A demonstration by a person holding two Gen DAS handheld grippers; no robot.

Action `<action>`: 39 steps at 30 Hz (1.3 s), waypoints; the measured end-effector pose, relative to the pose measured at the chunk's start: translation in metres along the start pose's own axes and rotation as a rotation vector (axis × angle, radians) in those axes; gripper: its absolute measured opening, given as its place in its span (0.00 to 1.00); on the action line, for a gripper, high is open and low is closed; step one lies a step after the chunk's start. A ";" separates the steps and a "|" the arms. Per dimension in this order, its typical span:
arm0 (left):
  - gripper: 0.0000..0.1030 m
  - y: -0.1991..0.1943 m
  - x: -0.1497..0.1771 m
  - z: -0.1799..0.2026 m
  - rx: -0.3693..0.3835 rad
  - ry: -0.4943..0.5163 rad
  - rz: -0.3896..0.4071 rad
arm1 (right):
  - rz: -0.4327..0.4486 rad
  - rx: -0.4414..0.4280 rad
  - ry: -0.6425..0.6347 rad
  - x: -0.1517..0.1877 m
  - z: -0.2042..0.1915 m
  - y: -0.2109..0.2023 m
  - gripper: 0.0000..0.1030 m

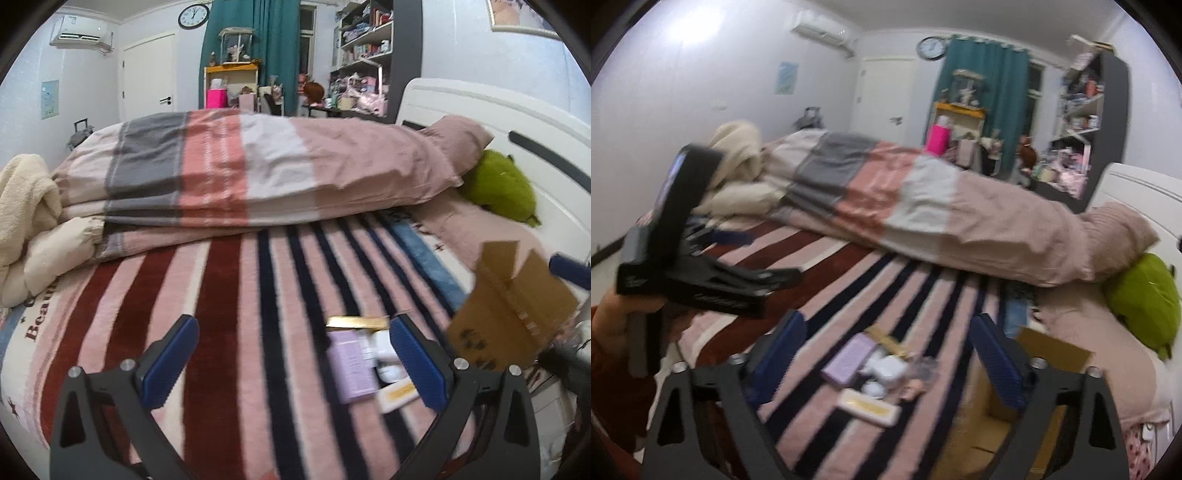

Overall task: Organize rigid objects
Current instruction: 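Move the right gripper down over the white earbud case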

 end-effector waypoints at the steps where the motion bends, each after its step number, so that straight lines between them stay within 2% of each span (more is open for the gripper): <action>1: 0.99 0.006 0.006 -0.011 -0.009 -0.004 -0.008 | -0.039 -0.035 0.007 0.010 -0.015 0.015 0.71; 2: 0.99 0.010 0.010 -0.017 -0.013 -0.008 -0.012 | -0.066 -0.051 0.017 0.017 -0.022 0.024 0.61; 4: 0.99 0.018 0.020 -0.030 -0.013 -0.016 -0.007 | -0.138 -0.065 0.046 0.037 -0.029 0.046 0.49; 9: 1.00 0.036 0.045 -0.047 0.008 -0.026 -0.024 | -0.312 -0.025 0.160 0.093 -0.015 0.101 0.48; 12: 1.00 0.044 0.057 -0.050 0.022 -0.028 -0.044 | -0.372 0.015 0.203 0.115 0.000 0.125 0.44; 20: 1.00 0.054 0.064 -0.054 0.046 -0.039 -0.048 | -0.424 0.041 0.302 0.131 0.031 0.176 0.44; 28: 1.00 0.054 0.064 -0.065 0.066 -0.074 -0.061 | -0.443 0.045 0.345 0.135 0.044 0.202 0.47; 35: 0.99 0.044 0.065 -0.062 0.145 -0.080 -0.071 | -0.454 0.044 0.420 0.145 0.052 0.211 0.46; 39: 0.99 0.040 0.065 -0.056 0.210 -0.086 -0.094 | -0.432 0.061 0.375 0.142 0.051 0.207 0.44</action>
Point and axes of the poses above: each gripper's, at about its wrist camera, not at the fingertips, and y roughly the way its jaws point, z to its right, x to its underside, the point moved 10 cm from there along y, roughly the way its jaws point, and after that the axes turned 3 degrees about z, right-handed, at the moved point
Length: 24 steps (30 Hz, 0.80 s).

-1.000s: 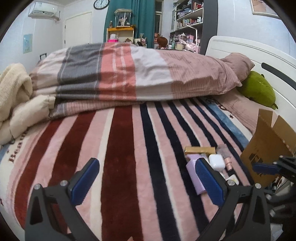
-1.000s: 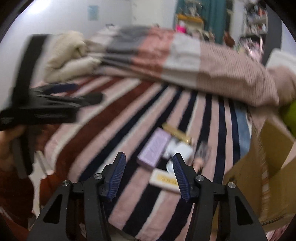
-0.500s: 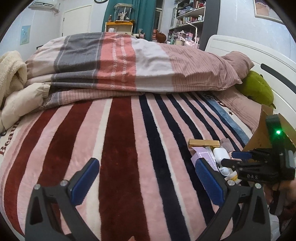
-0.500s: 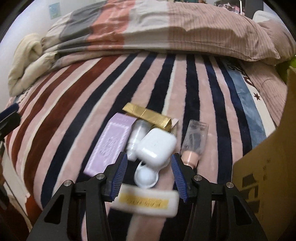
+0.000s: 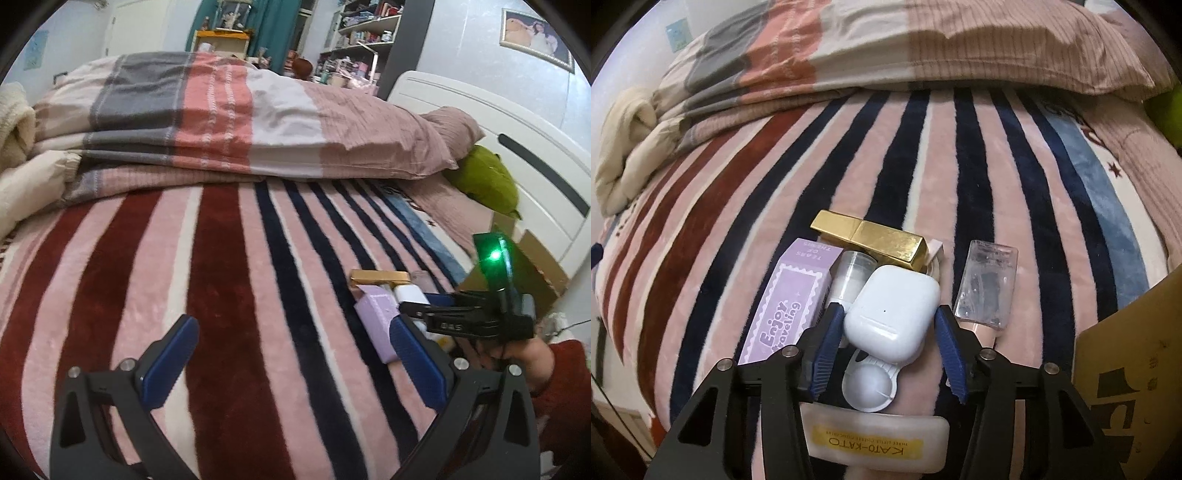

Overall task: Organize rigid objects
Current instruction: 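Move the right gripper down over the white earbud case, then close the right gripper on the white earbud case and lift it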

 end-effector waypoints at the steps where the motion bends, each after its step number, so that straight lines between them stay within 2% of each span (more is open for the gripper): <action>1: 0.99 -0.001 0.000 0.003 0.006 0.005 -0.003 | 0.007 0.006 -0.013 0.001 -0.001 -0.003 0.43; 3: 0.99 -0.003 0.000 0.010 0.031 0.017 -0.011 | 0.025 -0.008 -0.021 0.001 -0.003 -0.011 0.42; 6: 0.99 -0.006 -0.005 0.030 0.144 -0.008 -0.021 | 0.062 -0.055 -0.039 -0.003 -0.014 -0.033 0.36; 7: 0.99 -0.008 -0.009 0.039 0.193 -0.019 -0.020 | 0.076 -0.060 -0.069 -0.005 -0.020 -0.044 0.16; 8: 0.99 -0.009 -0.011 0.044 0.210 -0.024 -0.021 | 0.084 -0.068 -0.088 -0.007 -0.025 -0.050 0.14; 11: 0.99 -0.012 -0.018 0.055 0.199 -0.021 -0.008 | 0.040 -0.078 -0.104 -0.003 -0.028 -0.049 0.14; 13: 0.99 -0.015 -0.018 0.058 0.194 -0.023 -0.006 | 0.043 -0.067 -0.086 -0.001 -0.022 -0.046 0.14; 15: 0.99 -0.019 -0.014 0.058 0.188 -0.022 -0.010 | 0.033 -0.069 -0.088 0.000 -0.020 -0.044 0.20; 16: 0.99 -0.021 -0.010 0.057 0.178 -0.019 -0.017 | 0.032 -0.069 -0.089 0.002 -0.019 -0.043 0.28; 18: 0.99 -0.022 -0.006 0.051 0.161 -0.019 -0.027 | 0.041 -0.116 -0.097 0.005 -0.024 -0.046 0.33; 20: 0.99 -0.025 -0.003 0.045 0.147 -0.022 -0.029 | 0.024 -0.143 -0.146 0.010 -0.033 -0.046 0.45; 22: 0.99 -0.026 -0.003 0.040 0.141 -0.027 -0.026 | -0.006 -0.087 -0.178 0.016 -0.033 -0.038 0.52; 24: 0.99 -0.027 -0.004 0.037 0.143 -0.036 -0.019 | -0.028 -0.071 -0.177 0.019 -0.033 -0.030 0.52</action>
Point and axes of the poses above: each gripper's, at about its wrist camera, not at the fingertips, and y roughly the way its jaws point, z to its right, x to its underside, the point moved 10 cm from there along y, roughly the way its jaws point, and after that the axes turned 3 degrees about z, right-handed, at the moved point
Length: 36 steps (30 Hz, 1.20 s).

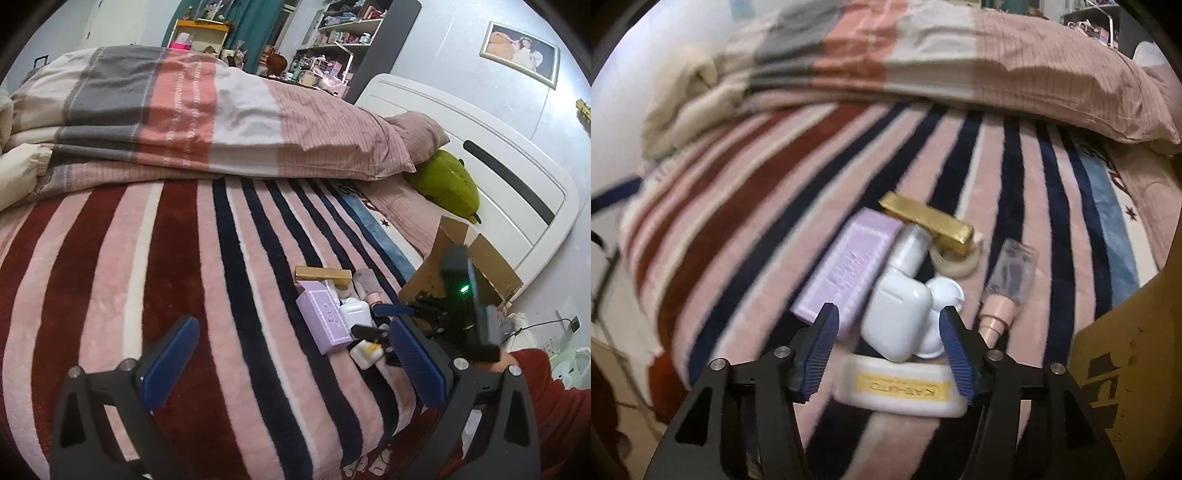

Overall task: Organize rigid objects
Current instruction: 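Close the right gripper on the white earbud case and lift it, then carry the earbud case into the cardboard box and open the right gripper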

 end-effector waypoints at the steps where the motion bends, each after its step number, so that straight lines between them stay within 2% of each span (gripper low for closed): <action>1: 0.99 -0.001 0.000 -0.001 0.001 -0.002 0.001 | -0.007 -0.008 0.008 0.001 -0.001 0.004 0.52; 4: 0.99 -0.001 0.002 -0.002 -0.001 -0.001 -0.002 | 0.005 -0.019 0.023 -0.001 -0.001 0.009 0.48; 5: 0.99 -0.002 0.003 -0.004 -0.004 0.000 -0.004 | 0.006 -0.019 0.031 -0.002 0.000 0.009 0.34; 6: 0.99 -0.002 0.005 -0.005 -0.006 0.001 -0.005 | 0.002 -0.012 0.040 -0.003 0.004 0.009 0.25; 11: 0.99 -0.008 0.006 -0.008 -0.006 -0.001 0.000 | 0.022 -0.042 0.063 -0.004 0.000 -0.001 0.18; 13: 0.99 -0.009 0.007 -0.009 -0.010 0.000 0.002 | 0.039 -0.048 0.042 -0.005 -0.007 -0.007 0.17; 20: 0.99 -0.012 0.007 -0.006 -0.010 0.008 0.002 | -0.019 -0.107 -0.013 0.003 -0.020 0.002 0.16; 22: 0.99 -0.011 0.007 -0.005 -0.011 0.009 -0.003 | -0.097 -0.154 0.013 0.011 -0.021 0.014 0.17; 23: 0.99 -0.011 0.008 -0.003 -0.011 0.012 -0.006 | -0.100 -0.154 0.010 0.012 -0.021 0.017 0.17; 28: 0.99 -0.009 0.010 0.003 -0.001 0.021 -0.025 | -0.024 -0.099 -0.021 0.006 -0.020 0.007 0.15; 30: 0.99 -0.007 0.009 0.010 0.030 0.024 -0.035 | 0.016 -0.105 -0.027 0.000 -0.023 -0.007 0.15; 36: 0.96 0.007 -0.018 0.069 0.235 0.059 -0.038 | 0.149 -0.204 -0.093 -0.030 -0.054 -0.080 0.15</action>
Point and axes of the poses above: each gripper's, at about its wrist camera, not at the fingertips, and y roughly the way its jaws point, z to its right, x to its underside, the point moved 10 cm from there along y, roughly the way its jaws point, and after that the axes turned 3 degrees about z, right-handed, at the moved point
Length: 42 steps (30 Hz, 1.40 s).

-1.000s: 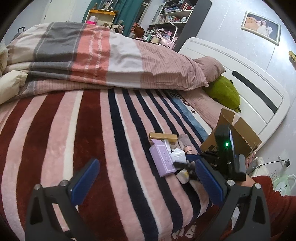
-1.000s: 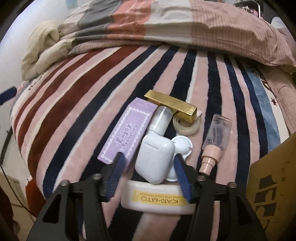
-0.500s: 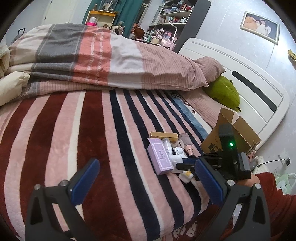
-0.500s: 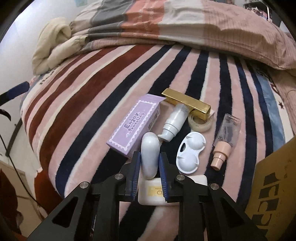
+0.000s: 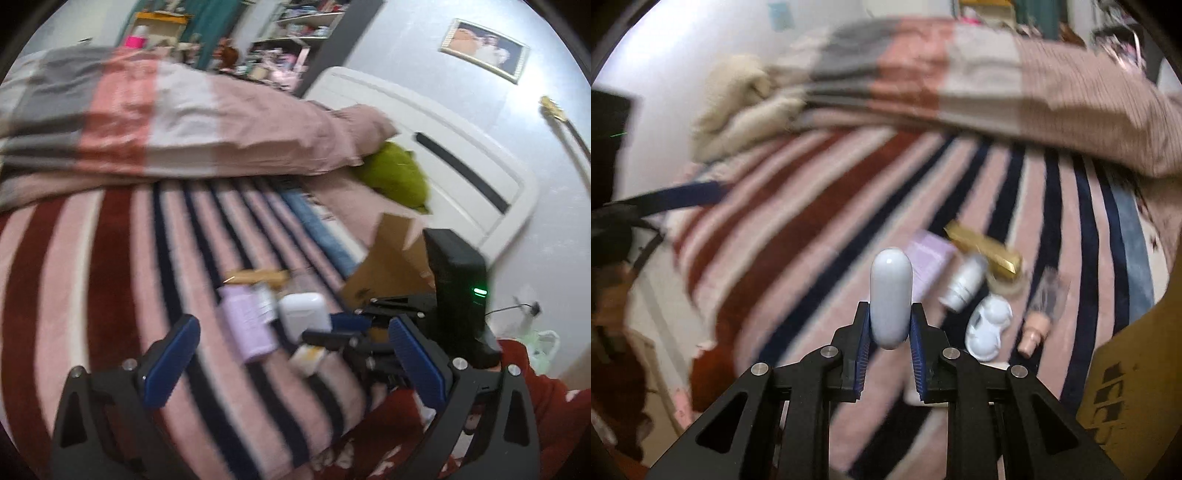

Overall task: Organize rigid objects
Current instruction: 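Carry the earbud case into the cardboard box and open the right gripper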

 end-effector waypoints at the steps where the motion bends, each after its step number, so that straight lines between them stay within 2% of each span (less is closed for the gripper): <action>1: 0.90 0.006 -0.007 0.010 0.022 0.010 -0.003 | 0.039 -0.017 -0.008 -0.010 -0.005 -0.018 0.15; 3: 0.76 0.016 -0.017 0.030 0.065 0.020 -0.009 | 0.096 -0.039 -0.004 -0.023 -0.006 -0.045 0.15; 7: 0.67 0.036 -0.037 0.067 0.100 0.060 -0.016 | 0.173 -0.060 -0.003 -0.029 0.006 -0.088 0.15; 9: 0.48 0.050 -0.044 0.090 0.129 0.084 -0.033 | 0.198 -0.053 0.005 -0.026 0.016 -0.101 0.15; 10: 0.43 0.058 -0.046 0.102 0.140 0.102 -0.046 | 0.213 -0.049 0.024 -0.022 0.028 -0.111 0.15; 12: 0.40 0.080 -0.050 0.124 0.123 0.151 -0.070 | 0.229 -0.035 0.049 -0.017 0.045 -0.122 0.15; 16: 0.40 0.122 -0.053 0.158 0.148 0.185 -0.135 | 0.242 0.004 0.122 -0.002 0.089 -0.139 0.15; 23: 0.40 0.189 -0.052 0.193 0.204 0.178 -0.237 | 0.197 0.093 0.199 0.021 0.153 -0.155 0.15; 28: 0.40 0.218 -0.047 0.201 0.187 0.176 -0.289 | 0.124 0.186 0.197 0.033 0.179 -0.150 0.16; 29: 0.47 0.221 -0.045 0.199 0.171 0.175 -0.296 | 0.118 0.203 0.198 0.035 0.182 -0.150 0.17; 30: 0.61 0.221 -0.044 0.198 0.158 0.177 -0.297 | 0.120 0.223 0.200 0.035 0.185 -0.151 0.19; 31: 0.67 0.218 -0.045 0.195 0.140 0.180 -0.293 | 0.122 0.229 0.200 0.035 0.187 -0.150 0.28; 32: 0.73 0.214 -0.046 0.193 0.131 0.182 -0.284 | 0.126 0.233 0.198 0.035 0.187 -0.151 0.43; 34: 0.75 0.197 -0.052 0.183 0.109 0.177 -0.253 | 0.146 0.239 0.179 0.031 0.181 -0.156 0.58; 36: 0.77 0.180 -0.060 0.169 0.064 0.165 -0.210 | 0.163 0.233 0.150 0.024 0.167 -0.159 0.58; 37: 0.78 0.162 -0.064 0.156 0.013 0.165 -0.174 | 0.178 0.204 0.132 0.018 0.155 -0.160 0.58; 42: 0.86 0.093 -0.067 0.103 -0.136 0.155 -0.078 | 0.229 0.066 0.039 -0.009 0.082 -0.154 0.58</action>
Point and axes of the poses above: each gripper's, at about its wrist camera, not at the fingertips, and y roughly the way its jaws point, z to its right, x to its underside, the point moved 10 cm from there along y, roughly the way its jaws point, and after that the axes turned 3 degrees about z, right-handed, at the moved point
